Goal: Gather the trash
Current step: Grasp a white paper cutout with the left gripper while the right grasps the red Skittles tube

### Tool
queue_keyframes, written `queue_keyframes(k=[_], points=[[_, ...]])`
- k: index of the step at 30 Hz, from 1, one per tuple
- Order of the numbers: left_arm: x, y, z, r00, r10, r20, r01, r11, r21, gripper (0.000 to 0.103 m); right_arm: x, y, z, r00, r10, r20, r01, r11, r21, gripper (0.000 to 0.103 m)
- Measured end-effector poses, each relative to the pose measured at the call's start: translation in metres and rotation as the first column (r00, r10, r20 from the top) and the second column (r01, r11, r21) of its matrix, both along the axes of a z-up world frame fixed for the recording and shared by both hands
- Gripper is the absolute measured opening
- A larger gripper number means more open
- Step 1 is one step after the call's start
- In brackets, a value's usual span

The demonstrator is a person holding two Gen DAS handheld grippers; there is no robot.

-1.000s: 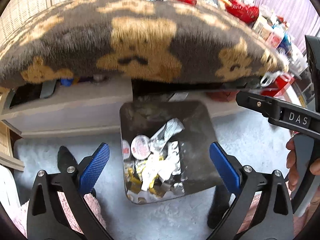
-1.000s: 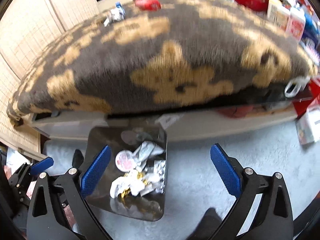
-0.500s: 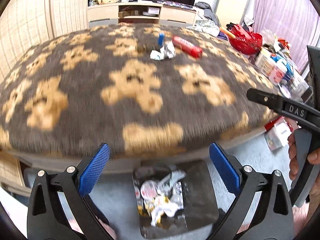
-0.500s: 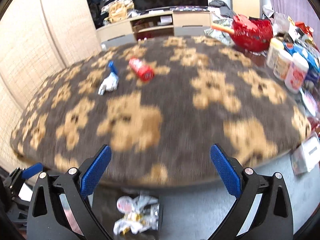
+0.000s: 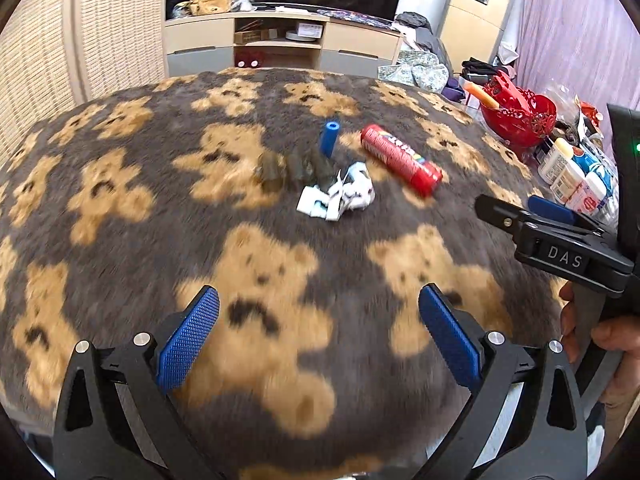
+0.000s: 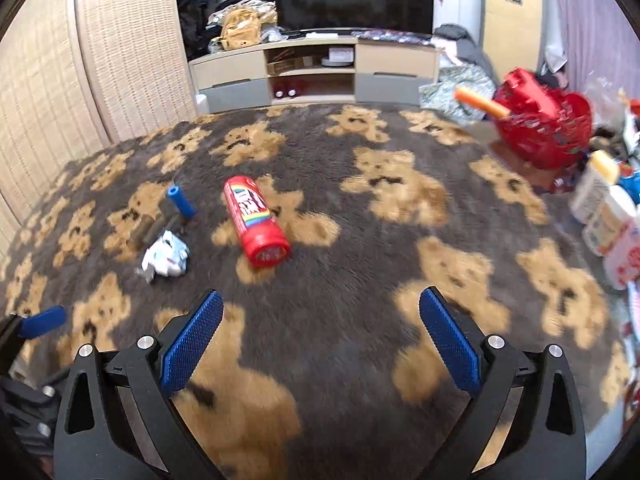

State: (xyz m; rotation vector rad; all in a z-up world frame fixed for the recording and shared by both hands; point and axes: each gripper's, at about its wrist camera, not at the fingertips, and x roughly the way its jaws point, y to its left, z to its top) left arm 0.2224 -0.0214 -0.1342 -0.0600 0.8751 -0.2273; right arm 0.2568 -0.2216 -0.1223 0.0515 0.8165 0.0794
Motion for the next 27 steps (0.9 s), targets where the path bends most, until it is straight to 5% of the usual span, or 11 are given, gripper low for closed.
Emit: queue_keyframes(k=[7, 15, 18, 22, 27], points=[[0.039, -0.015, -0.011, 0.999, -0.042, 0.018, 0.042, 0.999, 0.007, 0.092, 0.050, 0.020, -0.012, 0.995, 0.080, -0.057, -0.078, 0.996, 0.042, 0.079], [0.070, -0.030, -0.018, 0.995, -0.100, 0.027, 0.099, 0.995, 0.025, 0.067, 0.084, 0.033, -0.031, 0.989, 0.108, -0.102, -0.107, 0.994, 0.016, 0.059], [0.079, -0.034, -0.022, 0.994, -0.110, 0.007, 0.110, 0.994, 0.023, 0.053, 0.088, 0.032, -0.034, 0.992, 0.090, -0.090, -0.091, 0.996, -0.009, 0.044], [0.082, -0.031, -0.021, 0.995, -0.104, 0.001, 0.104, 0.995, 0.003, 0.020, 0.088, 0.023, -0.033, 0.993, 0.065, -0.097, -0.063, 0.998, 0.025, 0.040], [0.072, -0.029, -0.021, 0.995, -0.104, -0.006, 0.104, 0.995, 0.004, 0.018, 0.070, 0.013, -0.032, 0.993, 0.052, -0.107, -0.048, 0.998, 0.036, 0.038]])
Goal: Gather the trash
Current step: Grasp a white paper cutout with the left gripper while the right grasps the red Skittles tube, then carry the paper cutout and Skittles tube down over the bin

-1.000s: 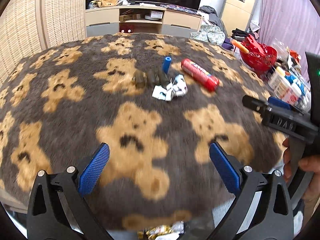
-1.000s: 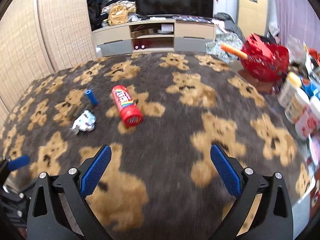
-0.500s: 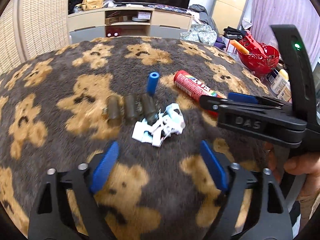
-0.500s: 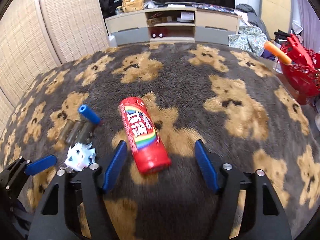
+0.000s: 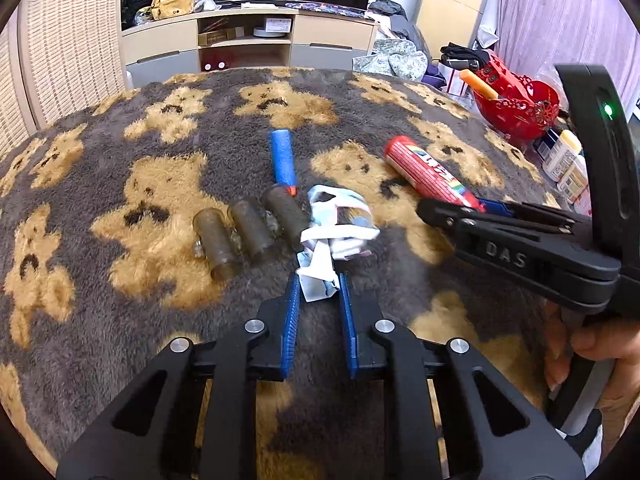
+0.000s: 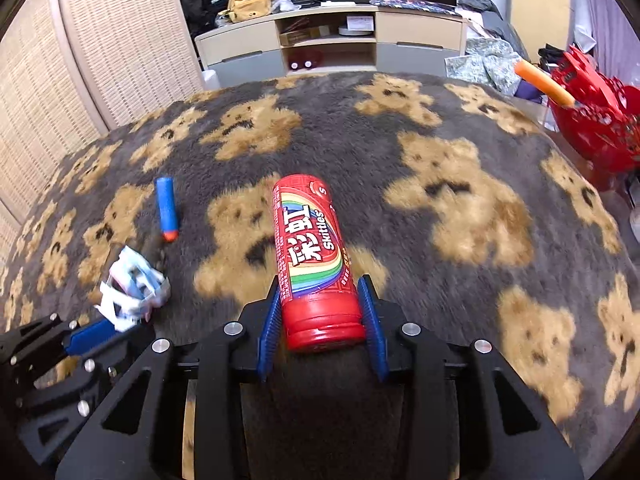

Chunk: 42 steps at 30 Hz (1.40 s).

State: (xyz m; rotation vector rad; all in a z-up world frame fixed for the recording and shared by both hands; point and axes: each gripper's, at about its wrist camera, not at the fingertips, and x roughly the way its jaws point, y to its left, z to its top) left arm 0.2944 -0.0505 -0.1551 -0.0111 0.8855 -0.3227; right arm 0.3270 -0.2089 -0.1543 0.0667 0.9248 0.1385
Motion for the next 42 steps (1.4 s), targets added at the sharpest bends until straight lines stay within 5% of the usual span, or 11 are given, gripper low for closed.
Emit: queue_keyframes(k=[9, 18, 26, 42], points=[[-0.057, -0.003, -0.002, 1.000, -0.010, -0.008, 0.010, 0.999, 0.050, 0.017, -0.060, -0.013, 0.001, 0.998, -0.051, -0.032, 0.051, 0.999, 0.017, 0.038], [-0.127, 0.011, 0.004, 0.999, 0.006, -0.041, -0.005, 1.000, 0.031, 0.017, -0.127, -0.014, 0.006, 0.995, -0.065, -0.081, 0.068, 0.997, 0.036, 0.037], [-0.202, 0.020, 0.016, 0.999, 0.004, -0.033, -0.004, 1.000, -0.009, 0.017, -0.207, -0.014, 0.026, 0.998, -0.057, -0.026, 0.058, 0.998, 0.035, 0.034], [-0.287, 0.032, -0.056, 0.984, 0.026, -0.179, -0.025, 1.000, 0.009, 0.017, -0.298, 0.007, -0.027, 0.992, 0.010, -0.123, 0.003, 0.994, 0.106, 0.033]])
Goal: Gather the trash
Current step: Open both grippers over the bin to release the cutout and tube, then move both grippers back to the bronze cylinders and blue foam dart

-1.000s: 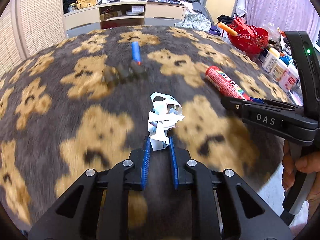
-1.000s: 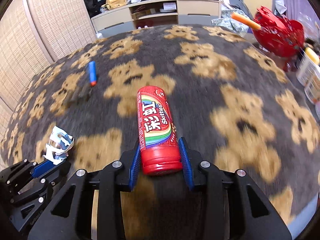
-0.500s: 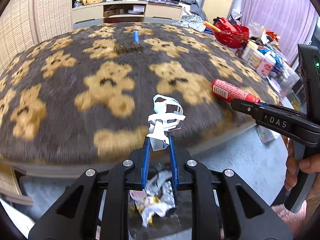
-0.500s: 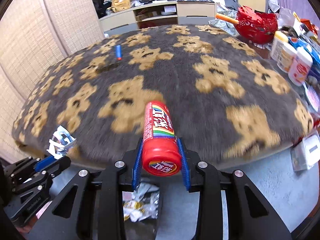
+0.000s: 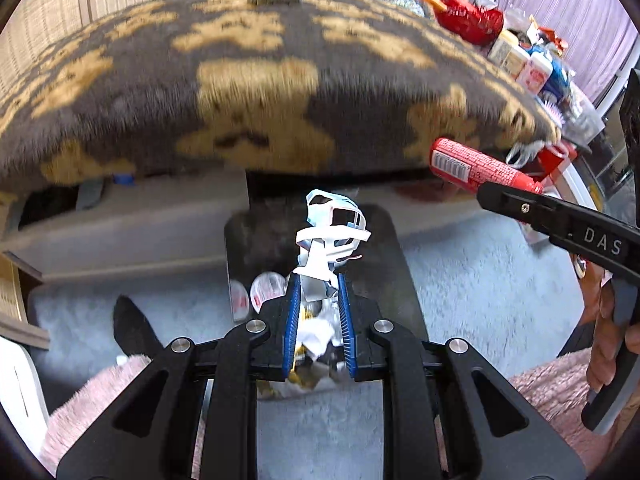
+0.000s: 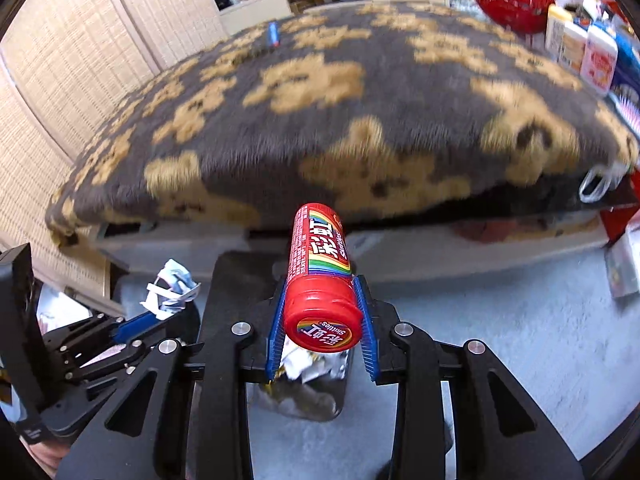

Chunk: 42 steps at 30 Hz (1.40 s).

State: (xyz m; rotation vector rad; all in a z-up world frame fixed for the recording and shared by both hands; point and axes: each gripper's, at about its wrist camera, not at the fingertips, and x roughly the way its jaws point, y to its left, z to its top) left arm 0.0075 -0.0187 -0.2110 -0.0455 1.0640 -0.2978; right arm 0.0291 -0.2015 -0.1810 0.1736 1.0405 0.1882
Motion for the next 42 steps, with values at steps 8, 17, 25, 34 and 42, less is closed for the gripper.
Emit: queue_keyframes(k=[8, 17, 25, 34, 42], points=[[-0.002, 0.003, -0.035, 0.997, 0.012, -0.076, -0.011, 1.000, 0.015, 0.018, 0.000, 0.014, -0.047, 0.994, -0.006, -0.105, 0.003, 0.999, -0.032, 0.033], [0.005, 0.001, -0.055, 0.993, 0.012, -0.118, -0.010, 1.000, 0.025, 0.018, 0.005, 0.040, -0.069, 0.989, 0.041, -0.143, -0.049, 0.997, -0.051, 0.033], [0.008, 0.002, -0.057, 0.993, 0.026, -0.118, -0.022, 0.999, 0.038, 0.034, 0.015, 0.040, -0.071, 0.988, 0.024, -0.151, -0.031, 0.999, -0.042, 0.036], [0.004, 0.013, -0.049, 0.994, 0.069, -0.088, -0.065, 0.997, 0.052, 0.082, 0.012, 0.028, -0.054, 0.995, -0.047, -0.083, 0.039, 0.995, -0.090, 0.096], [0.003, 0.022, -0.039, 0.993, 0.102, -0.063, -0.099, 0.994, 0.052, 0.095, 0.007, 0.012, -0.042, 0.996, -0.075, -0.050, 0.070, 0.993, -0.092, 0.099]])
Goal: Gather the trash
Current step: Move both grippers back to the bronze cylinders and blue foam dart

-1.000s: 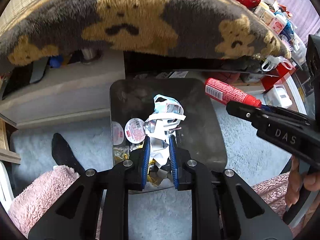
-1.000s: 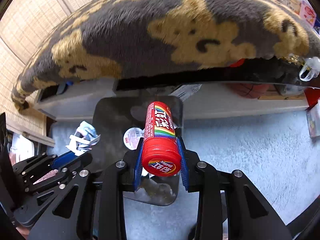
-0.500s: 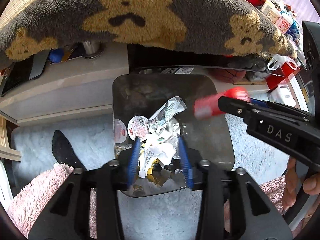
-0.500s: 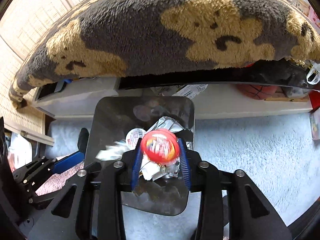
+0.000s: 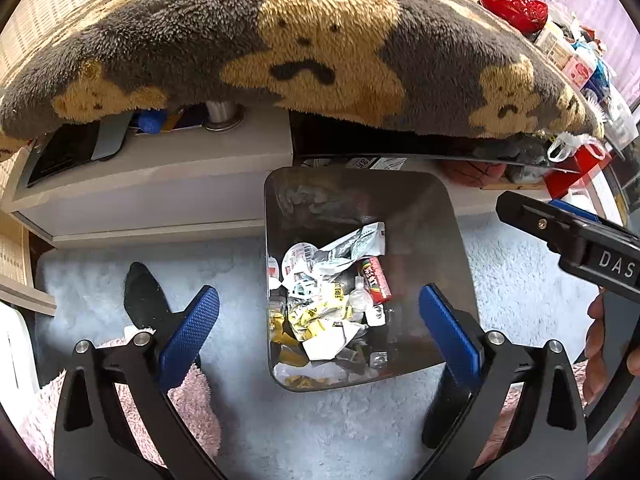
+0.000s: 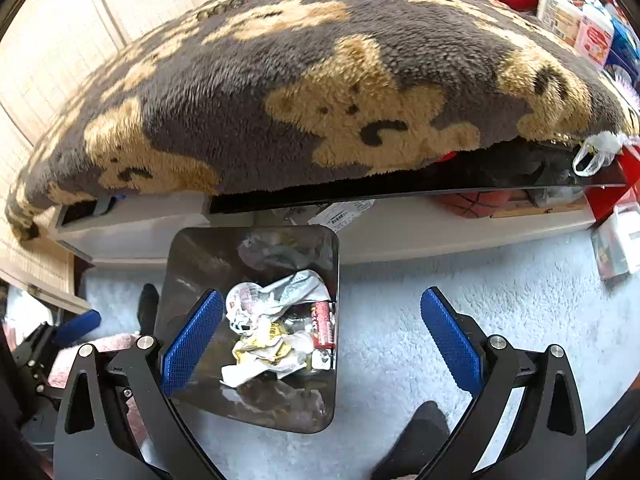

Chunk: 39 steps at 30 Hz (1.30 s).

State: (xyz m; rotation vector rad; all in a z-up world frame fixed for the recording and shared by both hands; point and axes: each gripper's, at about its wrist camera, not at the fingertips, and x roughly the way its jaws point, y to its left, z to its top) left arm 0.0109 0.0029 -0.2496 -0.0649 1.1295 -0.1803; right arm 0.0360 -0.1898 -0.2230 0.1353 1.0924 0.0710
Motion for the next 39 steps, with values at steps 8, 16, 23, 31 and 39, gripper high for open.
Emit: queue_keyframes(k=[8, 16, 23, 31, 39], points=[[0.000, -0.004, 0.033, 0.997, -0.019, 0.074, 0.022, 0.999, -0.034, 0.095, 0.002, -0.008, 0.039, 0.995, -0.023, 0.099, 0.017, 0.998, 0.066, 0.099], [0.050, 0.011, 0.085, 0.993, 0.040, 0.112, -0.031, 0.996, -0.080, 0.095, 0.056, -0.024, 0.090, 0.979, -0.086, 0.182, 0.067, 0.992, 0.107, 0.099], [0.123, 0.022, 0.120, 0.981, 0.067, 0.183, -0.061, 0.997, -0.038, 0.095, 0.138, -0.015, 0.126, 0.970, -0.055, 0.235, 0.039, 0.997, 0.071, 0.099], [0.204, 0.028, 0.120, 0.976, 0.086, 0.201, -0.082, 0.996, -0.028, 0.095, 0.225, 0.006, 0.127, 0.968, 0.007, 0.250, -0.014, 0.999, 0.029, 0.098], [0.257, 0.019, 0.097, 0.982, 0.055, 0.182, -0.054, 0.998, -0.009, 0.095, 0.309, 0.041, 0.106, 0.977, 0.090, 0.193, -0.104, 0.993, 0.060, 0.065]])
